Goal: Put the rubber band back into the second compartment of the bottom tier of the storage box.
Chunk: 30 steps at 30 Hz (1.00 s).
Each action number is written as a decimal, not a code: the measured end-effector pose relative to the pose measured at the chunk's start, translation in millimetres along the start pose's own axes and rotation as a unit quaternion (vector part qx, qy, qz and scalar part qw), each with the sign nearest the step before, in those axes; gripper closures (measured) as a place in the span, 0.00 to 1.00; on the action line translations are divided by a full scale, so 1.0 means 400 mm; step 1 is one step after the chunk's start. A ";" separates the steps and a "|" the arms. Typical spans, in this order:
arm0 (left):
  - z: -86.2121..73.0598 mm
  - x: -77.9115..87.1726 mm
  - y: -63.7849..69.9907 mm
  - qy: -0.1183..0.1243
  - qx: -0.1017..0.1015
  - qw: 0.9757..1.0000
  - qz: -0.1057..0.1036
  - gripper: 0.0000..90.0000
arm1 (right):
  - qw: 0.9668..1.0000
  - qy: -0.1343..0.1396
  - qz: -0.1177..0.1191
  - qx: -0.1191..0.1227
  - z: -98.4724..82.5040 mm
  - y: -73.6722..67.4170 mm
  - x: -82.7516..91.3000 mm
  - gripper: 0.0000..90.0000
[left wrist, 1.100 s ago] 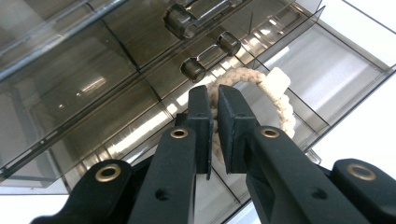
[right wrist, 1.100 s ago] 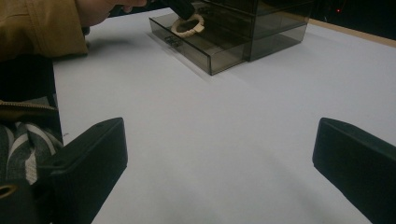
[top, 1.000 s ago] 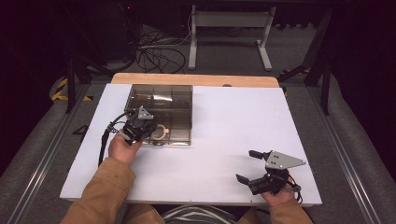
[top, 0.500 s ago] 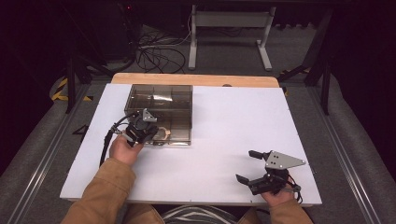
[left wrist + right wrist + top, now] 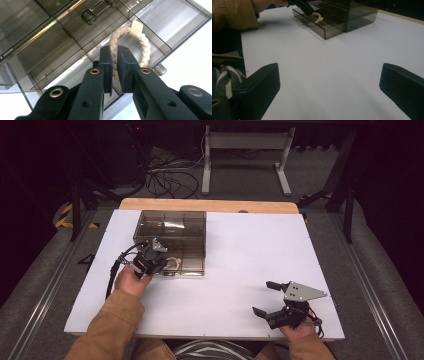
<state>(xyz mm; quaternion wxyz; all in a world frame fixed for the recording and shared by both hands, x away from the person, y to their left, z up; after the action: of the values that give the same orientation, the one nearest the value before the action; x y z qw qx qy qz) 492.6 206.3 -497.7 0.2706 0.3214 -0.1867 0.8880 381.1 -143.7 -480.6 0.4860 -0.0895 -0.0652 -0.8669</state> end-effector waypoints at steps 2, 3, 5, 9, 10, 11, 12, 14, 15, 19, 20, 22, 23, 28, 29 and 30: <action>-0.001 0.000 0.001 -0.004 -0.004 1.000 0.000 0.91 | 1.000 0.000 0.000 -0.001 0.000 0.000 0.000 0.04; -0.001 -0.001 0.001 -0.004 -0.006 1.000 0.000 0.91 | 1.000 0.000 0.000 -0.001 0.000 0.000 0.000 0.04; 0.000 -0.001 0.002 -0.003 -0.004 1.000 0.001 0.90 | 1.000 0.000 0.001 0.000 0.000 0.000 -0.001 0.04; 0.002 0.001 0.001 0.001 -0.002 1.000 0.001 0.87 | 1.000 0.000 0.001 0.000 0.000 0.000 0.000 0.04; 0.003 0.002 0.001 0.002 -0.002 1.000 0.000 0.85 | 1.000 0.000 0.000 0.000 0.000 0.000 0.000 0.04; 0.005 0.004 0.001 0.006 -0.001 1.000 0.001 0.83 | 1.000 0.000 0.001 0.000 0.000 0.000 0.000 0.04; 0.006 0.005 0.001 0.006 -0.002 1.000 -0.001 0.80 | 1.000 0.000 0.001 0.000 0.000 -0.001 0.000 0.04; 0.008 0.008 0.001 0.010 -0.001 1.000 0.001 0.75 | 1.000 0.000 0.001 0.000 0.000 -0.001 0.000 0.04; 0.009 0.009 0.001 0.014 0.001 1.000 0.000 0.74 | 1.000 0.000 0.001 0.000 0.000 0.000 0.000 0.04; 0.025 0.029 0.006 0.038 0.009 0.999 -0.010 0.67 | 1.000 0.000 0.001 0.000 -0.001 0.000 0.000 0.04; 0.030 0.036 0.009 0.047 0.010 0.999 -0.011 0.65 | 1.000 0.000 0.001 0.000 -0.001 0.000 0.001 0.04; 0.042 0.053 0.016 0.066 0.009 0.998 -0.014 0.62 | 1.000 0.000 0.000 0.000 -0.001 0.000 0.001 0.04; 0.047 0.062 0.020 0.073 0.011 0.997 -0.016 0.60 | 1.000 0.000 0.001 -0.001 -0.001 0.000 0.001 0.04; 0.070 0.096 0.035 0.096 0.007 0.995 -0.025 0.54 | 1.000 0.000 0.001 -0.001 0.000 -0.001 0.000 0.04; 0.073 0.101 0.038 0.098 0.007 0.995 -0.027 0.53 | 1.000 0.000 0.001 -0.001 -0.001 -0.001 0.000 0.04; 0.076 0.105 0.041 0.100 0.008 0.994 -0.029 0.53 | 1.000 0.000 0.001 -0.001 -0.001 -0.001 -0.001 0.04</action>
<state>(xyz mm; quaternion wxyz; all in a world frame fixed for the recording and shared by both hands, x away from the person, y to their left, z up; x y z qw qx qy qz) 469.8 193.2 -450.3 0.3116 0.2380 -0.1422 0.9089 381.0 -143.5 -481.0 0.4869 -0.0903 -0.0645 -0.8664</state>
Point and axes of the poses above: each handheld gripper's, and its own axes: x roughly backward along the jaws, z roughly out of its top, y roughly to its right, the point moved 8 cm from there along -x, roughly forward along the jaws, and after that the axes turned 9 degrees about y, right-handed, at the moved point
